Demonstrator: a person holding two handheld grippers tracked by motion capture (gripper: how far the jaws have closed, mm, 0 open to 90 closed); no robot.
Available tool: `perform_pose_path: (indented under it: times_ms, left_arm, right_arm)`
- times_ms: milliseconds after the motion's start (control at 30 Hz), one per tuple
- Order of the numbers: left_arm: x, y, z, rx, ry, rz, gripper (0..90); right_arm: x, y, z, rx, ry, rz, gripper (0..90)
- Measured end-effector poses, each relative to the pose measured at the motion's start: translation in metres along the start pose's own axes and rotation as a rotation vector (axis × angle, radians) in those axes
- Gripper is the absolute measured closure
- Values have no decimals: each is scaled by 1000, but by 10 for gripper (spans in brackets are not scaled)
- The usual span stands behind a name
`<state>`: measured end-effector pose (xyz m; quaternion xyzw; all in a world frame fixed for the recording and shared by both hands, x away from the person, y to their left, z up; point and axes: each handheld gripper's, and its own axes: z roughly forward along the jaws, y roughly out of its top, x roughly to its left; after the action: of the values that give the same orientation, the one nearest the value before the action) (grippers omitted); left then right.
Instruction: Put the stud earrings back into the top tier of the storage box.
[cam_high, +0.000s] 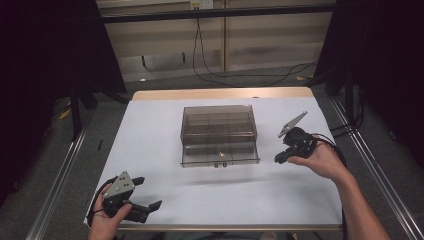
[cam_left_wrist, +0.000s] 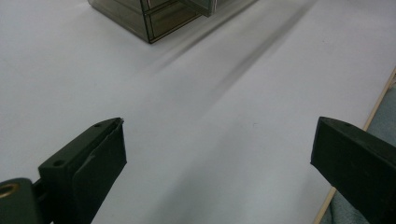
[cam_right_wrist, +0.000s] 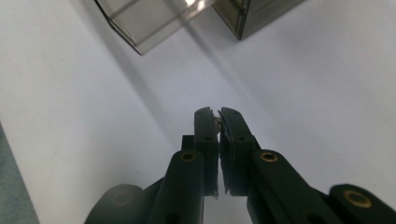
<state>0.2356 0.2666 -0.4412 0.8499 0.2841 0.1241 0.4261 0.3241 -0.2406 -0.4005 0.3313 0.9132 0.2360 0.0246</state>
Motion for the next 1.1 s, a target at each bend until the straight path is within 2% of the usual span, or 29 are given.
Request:
perform_pose_path:
  times_ms: [433,1100]
  left_arm:
    - [0,0,0,3,1,2,33]
    - [0,0,0,0,2,1,33]
  right_arm:
    - [11,13,-21,-69,4,-42,869]
    - [25,46,-29,-109,14,-128,869]
